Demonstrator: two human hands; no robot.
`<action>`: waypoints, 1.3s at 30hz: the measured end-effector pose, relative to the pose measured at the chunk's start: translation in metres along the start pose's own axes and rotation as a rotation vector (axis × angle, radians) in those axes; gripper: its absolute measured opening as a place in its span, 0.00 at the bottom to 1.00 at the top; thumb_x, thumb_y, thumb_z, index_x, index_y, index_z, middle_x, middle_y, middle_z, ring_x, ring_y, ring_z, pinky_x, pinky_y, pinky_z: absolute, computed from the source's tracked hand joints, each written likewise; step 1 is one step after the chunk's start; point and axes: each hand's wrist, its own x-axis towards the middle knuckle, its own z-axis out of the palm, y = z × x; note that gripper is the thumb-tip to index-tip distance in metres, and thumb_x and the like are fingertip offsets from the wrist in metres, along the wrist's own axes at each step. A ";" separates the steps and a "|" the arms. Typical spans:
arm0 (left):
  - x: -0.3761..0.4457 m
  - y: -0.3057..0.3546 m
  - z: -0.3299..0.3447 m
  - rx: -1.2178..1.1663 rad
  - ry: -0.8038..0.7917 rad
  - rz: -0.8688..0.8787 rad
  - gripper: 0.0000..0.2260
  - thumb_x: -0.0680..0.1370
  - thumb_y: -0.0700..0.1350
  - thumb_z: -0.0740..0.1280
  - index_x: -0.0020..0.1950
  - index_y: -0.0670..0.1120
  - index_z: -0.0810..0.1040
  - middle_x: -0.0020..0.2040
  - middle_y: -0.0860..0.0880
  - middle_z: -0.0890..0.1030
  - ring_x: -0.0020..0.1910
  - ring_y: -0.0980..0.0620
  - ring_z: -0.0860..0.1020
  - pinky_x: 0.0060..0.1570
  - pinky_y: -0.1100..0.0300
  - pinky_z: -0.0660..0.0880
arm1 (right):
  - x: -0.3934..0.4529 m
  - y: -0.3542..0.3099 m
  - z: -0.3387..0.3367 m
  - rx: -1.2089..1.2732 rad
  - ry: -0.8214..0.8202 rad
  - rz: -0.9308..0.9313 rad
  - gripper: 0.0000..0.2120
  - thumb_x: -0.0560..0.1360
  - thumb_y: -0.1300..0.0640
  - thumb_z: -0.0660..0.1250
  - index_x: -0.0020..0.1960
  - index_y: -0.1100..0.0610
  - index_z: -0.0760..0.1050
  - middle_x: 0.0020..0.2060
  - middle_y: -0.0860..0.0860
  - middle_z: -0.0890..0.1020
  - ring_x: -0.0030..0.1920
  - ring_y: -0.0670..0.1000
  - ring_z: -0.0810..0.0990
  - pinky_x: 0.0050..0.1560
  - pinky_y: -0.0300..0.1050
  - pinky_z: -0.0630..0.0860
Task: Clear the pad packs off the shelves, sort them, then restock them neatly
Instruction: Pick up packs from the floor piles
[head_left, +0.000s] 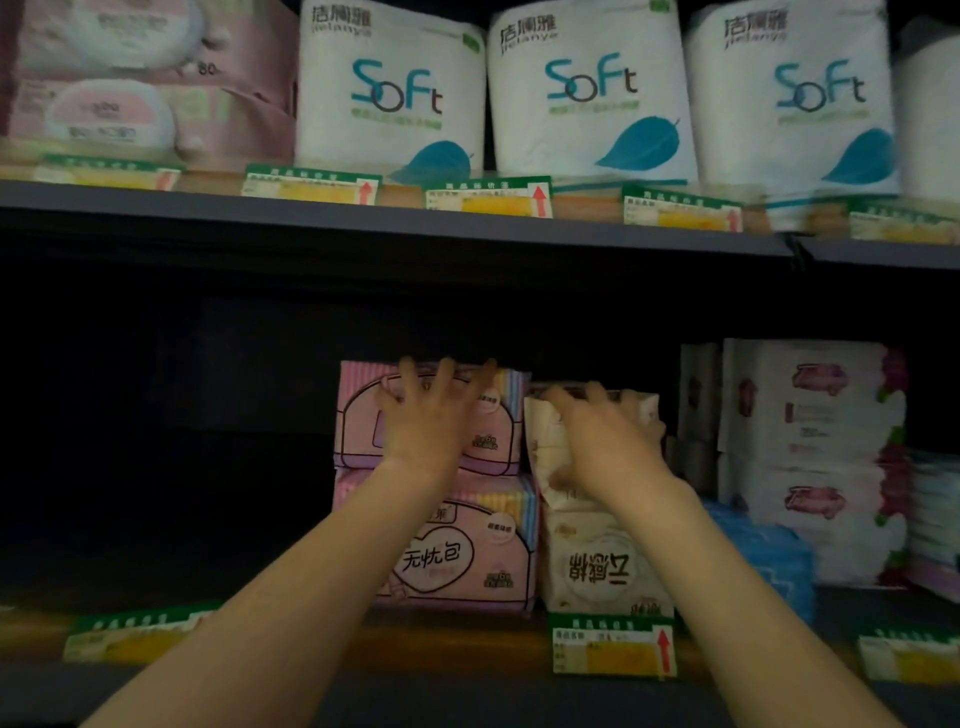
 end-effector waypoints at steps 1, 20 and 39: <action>0.005 0.002 0.003 0.017 -0.005 -0.004 0.35 0.79 0.51 0.62 0.75 0.60 0.40 0.74 0.45 0.54 0.72 0.33 0.51 0.62 0.38 0.63 | 0.001 -0.002 0.001 -0.008 0.012 -0.001 0.39 0.70 0.53 0.73 0.73 0.45 0.54 0.70 0.54 0.61 0.70 0.62 0.57 0.63 0.66 0.63; -0.020 -0.007 -0.009 -0.390 -0.041 0.148 0.30 0.77 0.42 0.62 0.76 0.53 0.54 0.76 0.48 0.53 0.75 0.43 0.51 0.68 0.39 0.59 | 0.002 0.007 0.001 0.154 -0.083 0.009 0.42 0.69 0.52 0.73 0.75 0.44 0.51 0.73 0.55 0.56 0.73 0.61 0.50 0.68 0.71 0.54; -0.576 -0.071 0.135 -0.413 -1.014 0.160 0.22 0.68 0.46 0.59 0.62 0.47 0.71 0.55 0.45 0.76 0.51 0.42 0.79 0.46 0.50 0.76 | -0.461 -0.085 0.304 0.380 -1.000 -0.372 0.30 0.75 0.52 0.67 0.73 0.55 0.59 0.72 0.54 0.60 0.71 0.55 0.60 0.69 0.48 0.59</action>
